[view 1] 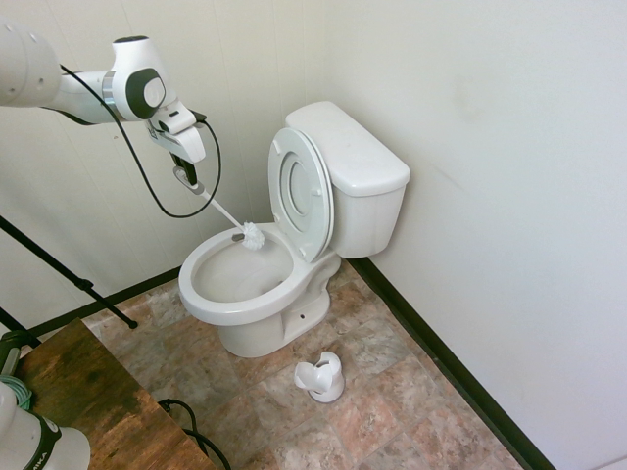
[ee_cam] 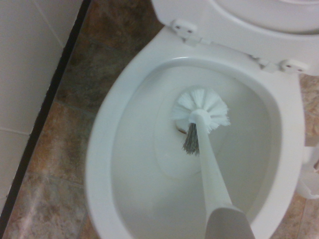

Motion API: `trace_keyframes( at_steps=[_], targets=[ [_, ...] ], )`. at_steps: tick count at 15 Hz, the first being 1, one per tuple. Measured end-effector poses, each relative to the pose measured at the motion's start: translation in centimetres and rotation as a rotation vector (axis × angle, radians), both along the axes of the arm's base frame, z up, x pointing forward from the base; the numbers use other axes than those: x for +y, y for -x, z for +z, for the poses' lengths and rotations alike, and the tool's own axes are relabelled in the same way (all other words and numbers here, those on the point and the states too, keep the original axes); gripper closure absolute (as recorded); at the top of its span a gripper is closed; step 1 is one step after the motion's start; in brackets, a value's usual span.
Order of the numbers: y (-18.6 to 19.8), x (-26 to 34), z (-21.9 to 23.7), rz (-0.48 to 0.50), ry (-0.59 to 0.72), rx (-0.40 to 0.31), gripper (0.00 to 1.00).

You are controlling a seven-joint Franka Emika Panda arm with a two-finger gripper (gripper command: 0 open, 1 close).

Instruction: Clean the toilet

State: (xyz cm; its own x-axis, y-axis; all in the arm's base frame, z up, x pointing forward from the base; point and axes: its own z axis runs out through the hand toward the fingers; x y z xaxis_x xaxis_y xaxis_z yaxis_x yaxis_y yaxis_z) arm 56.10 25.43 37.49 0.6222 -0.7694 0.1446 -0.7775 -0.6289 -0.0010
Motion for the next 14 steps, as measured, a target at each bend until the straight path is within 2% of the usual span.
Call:
trace_keyframes(
  at_steps=[2,6,9,14],
  targets=[
    [1.5,-4.4,2.7,-0.064,-0.008,-0.025,1.00],
    [5.3,-17.0,5.8,-0.240,-0.013,-0.067,1.00],
    [8.5,-23.4,3.2,-0.312,-0.011,-0.094,1.00],
    [10.2,-26.5,-1.3,-0.325,-0.003,-0.129,1.00]
  ],
)
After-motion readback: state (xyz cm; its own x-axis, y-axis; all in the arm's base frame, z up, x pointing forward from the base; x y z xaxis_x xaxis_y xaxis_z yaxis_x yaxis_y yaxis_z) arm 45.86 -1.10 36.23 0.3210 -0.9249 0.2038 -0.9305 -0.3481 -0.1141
